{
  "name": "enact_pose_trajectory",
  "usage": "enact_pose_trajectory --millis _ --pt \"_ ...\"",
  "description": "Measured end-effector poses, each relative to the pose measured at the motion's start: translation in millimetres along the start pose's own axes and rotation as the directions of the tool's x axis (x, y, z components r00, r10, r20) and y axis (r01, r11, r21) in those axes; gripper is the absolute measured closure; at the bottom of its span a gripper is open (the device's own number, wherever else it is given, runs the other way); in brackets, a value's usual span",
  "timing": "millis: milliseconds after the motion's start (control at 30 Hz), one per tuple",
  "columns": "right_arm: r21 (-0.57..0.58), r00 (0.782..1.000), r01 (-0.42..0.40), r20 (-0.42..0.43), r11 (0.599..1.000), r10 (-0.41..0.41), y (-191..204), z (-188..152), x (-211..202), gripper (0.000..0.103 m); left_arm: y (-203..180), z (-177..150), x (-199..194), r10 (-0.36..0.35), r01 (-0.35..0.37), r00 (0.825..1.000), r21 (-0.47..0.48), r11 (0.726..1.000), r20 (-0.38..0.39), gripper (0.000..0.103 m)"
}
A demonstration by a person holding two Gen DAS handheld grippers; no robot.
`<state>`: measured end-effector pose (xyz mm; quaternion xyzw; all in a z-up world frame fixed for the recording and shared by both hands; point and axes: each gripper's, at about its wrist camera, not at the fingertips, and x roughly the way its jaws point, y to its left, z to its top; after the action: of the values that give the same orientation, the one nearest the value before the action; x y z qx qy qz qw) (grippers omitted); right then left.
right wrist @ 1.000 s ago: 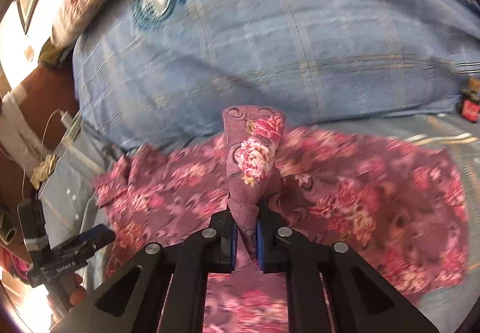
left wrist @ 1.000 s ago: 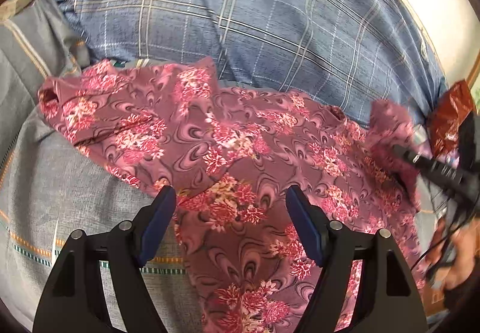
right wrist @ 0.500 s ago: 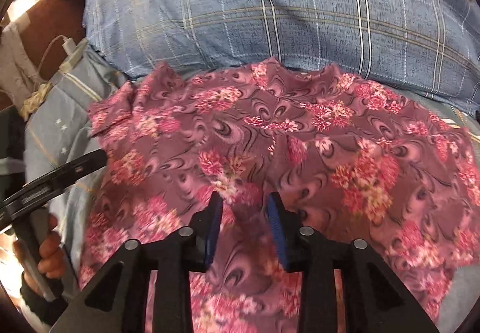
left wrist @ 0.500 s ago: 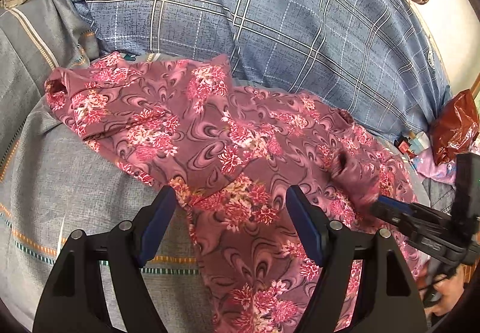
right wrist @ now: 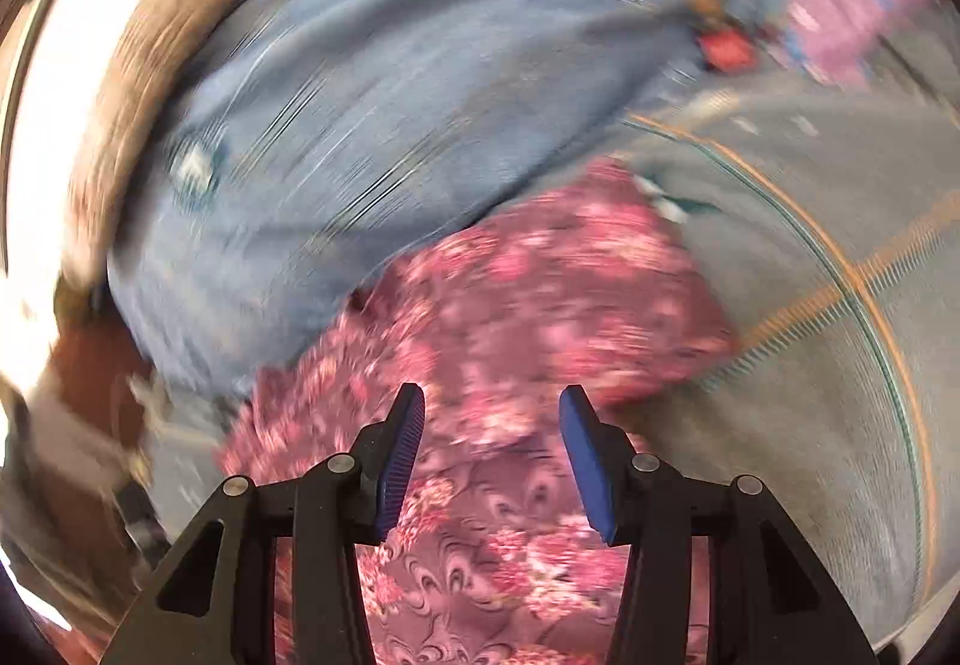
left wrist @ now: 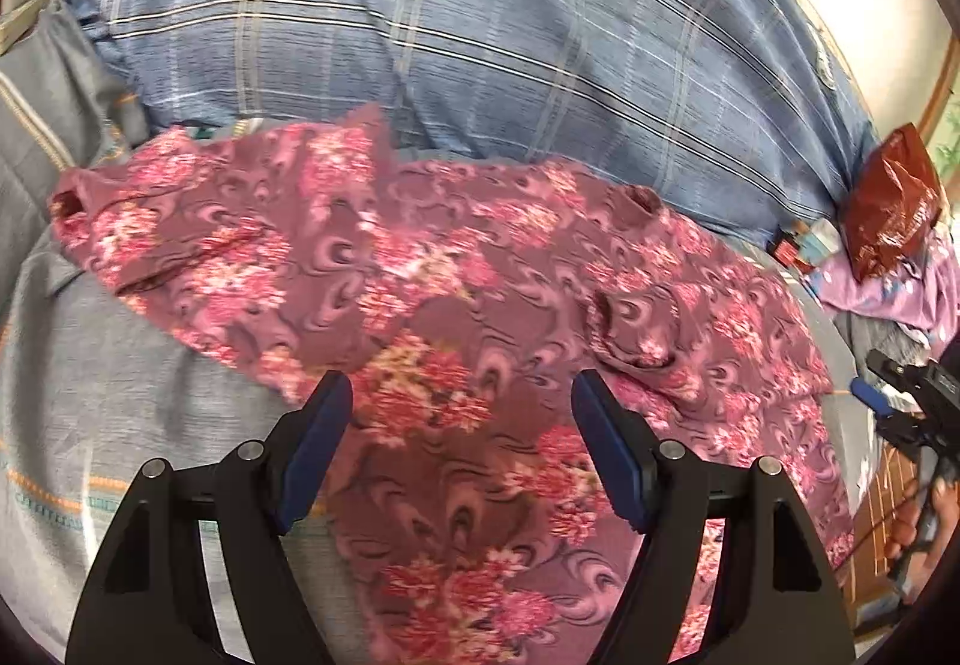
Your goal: Fold small clothes
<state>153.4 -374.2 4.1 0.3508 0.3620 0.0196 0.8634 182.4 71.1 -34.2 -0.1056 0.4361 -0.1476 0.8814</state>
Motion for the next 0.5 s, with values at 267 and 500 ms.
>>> enact_pose_trajectory --millis 267,500 --pt "0.247 0.998 -0.055 -0.004 0.967 0.058 -48 3 41 0.054 -9 0 14 -0.017 0.017 0.999 0.017 1.000 -0.046 0.028" --pt "0.307 0.998 0.014 0.056 0.952 -0.033 -36 -1 35 0.059 -5 -1 20 -0.016 0.016 0.998 0.001 1.000 -0.067 0.028"
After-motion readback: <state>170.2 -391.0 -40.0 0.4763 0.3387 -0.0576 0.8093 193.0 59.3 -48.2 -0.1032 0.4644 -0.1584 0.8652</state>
